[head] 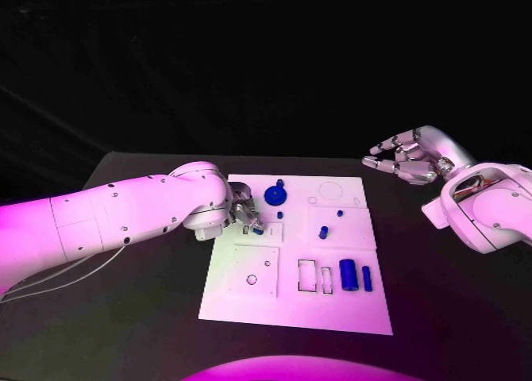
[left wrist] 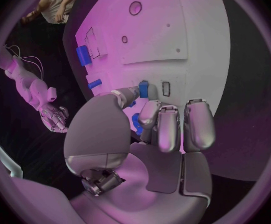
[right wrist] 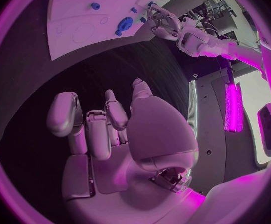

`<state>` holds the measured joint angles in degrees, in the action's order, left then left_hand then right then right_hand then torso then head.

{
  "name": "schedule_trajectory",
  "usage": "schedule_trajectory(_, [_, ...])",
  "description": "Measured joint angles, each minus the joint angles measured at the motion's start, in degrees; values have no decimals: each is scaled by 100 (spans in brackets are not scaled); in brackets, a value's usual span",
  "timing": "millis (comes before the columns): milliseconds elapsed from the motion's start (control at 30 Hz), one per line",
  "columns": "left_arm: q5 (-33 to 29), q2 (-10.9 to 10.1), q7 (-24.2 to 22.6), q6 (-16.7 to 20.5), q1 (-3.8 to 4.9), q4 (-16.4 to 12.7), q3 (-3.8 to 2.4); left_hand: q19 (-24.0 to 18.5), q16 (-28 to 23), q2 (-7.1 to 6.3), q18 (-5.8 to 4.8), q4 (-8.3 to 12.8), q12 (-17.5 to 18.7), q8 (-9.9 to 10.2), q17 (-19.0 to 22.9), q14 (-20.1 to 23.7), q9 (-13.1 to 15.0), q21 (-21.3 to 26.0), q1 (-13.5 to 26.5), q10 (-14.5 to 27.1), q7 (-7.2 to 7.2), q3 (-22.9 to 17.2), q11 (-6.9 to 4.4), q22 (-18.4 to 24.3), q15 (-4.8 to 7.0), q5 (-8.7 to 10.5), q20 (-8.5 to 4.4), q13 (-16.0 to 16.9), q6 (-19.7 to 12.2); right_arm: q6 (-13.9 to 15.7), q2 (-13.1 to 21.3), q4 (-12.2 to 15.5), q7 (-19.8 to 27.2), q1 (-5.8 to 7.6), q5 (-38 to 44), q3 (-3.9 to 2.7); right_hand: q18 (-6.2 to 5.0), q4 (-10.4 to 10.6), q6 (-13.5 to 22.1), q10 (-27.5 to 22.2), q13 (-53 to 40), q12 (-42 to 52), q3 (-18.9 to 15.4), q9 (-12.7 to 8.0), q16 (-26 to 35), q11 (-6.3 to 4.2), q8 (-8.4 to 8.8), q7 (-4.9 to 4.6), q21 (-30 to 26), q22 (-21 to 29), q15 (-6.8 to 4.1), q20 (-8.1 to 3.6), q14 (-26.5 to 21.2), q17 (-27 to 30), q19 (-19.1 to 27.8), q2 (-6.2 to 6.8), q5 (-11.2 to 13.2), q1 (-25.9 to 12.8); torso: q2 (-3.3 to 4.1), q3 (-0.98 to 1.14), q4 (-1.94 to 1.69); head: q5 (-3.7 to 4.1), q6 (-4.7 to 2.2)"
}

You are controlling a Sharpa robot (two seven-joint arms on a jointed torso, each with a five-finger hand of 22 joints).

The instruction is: Assemble the parts on the task board

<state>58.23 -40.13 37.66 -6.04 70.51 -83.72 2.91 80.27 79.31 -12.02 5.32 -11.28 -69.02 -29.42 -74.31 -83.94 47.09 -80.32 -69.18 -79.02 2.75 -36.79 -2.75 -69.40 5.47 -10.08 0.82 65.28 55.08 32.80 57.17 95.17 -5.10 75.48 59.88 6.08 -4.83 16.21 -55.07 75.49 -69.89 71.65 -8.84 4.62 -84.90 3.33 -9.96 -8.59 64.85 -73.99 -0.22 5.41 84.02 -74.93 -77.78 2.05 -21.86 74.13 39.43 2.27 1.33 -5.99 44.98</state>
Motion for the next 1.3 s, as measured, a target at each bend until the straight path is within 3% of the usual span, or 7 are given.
schedule_trajectory(700, [-86,48,17,-80,15,79,-10,0,0,9,1,1,-21,-28,2,6,49,0,79,-19,19,-1,2,1,5,-2,0,16,20,8,-8,-2,0,-5,-1,0,0,0,0,0,1,0,0,0,0,0,0,0,0,1,0,0,0,1,0,0,0,0,3,-1,-3,4,24])
schedule_trajectory(1067, [-54,88,33,-156,22,118,-11,21,0,132,0,382,-21,-46,-4,-3,65,0,438,-69,-12,21,-27,-23,39,-2,-21,-19,92,9,-18,-2,3,-11,-3,0,0,3,0,0,11,0,-3,0,0,0,0,0,0,8,0,0,0,2,0,0,-23,0,2,1,-1,13,49])
schedule_trajectory(1167, [-38,100,35,-179,24,132,-12,21,0,159,-63,525,-21,-46,-4,6,81,0,515,-90,-12,-14,-30,-34,47,-1,-21,-10,92,8,-18,-2,5,-12,-6,1,0,17,0,0,11,0,-17,0,0,0,0,0,0,8,0,0,0,2,0,0,-23,0,2,0,0,16,55])
schedule_trajectory(1300, [-23,112,37,-201,25,146,-12,42,0,182,-62,549,-21,-46,-4,6,83,0,591,-101,-12,40,-40,-42,47,-1,-41,-2,93,7,-18,-3,6,-13,-9,2,0,17,0,0,11,0,-17,0,0,0,0,0,-28,7,0,0,0,2,0,0,-23,0,0,-1,2,18,58])
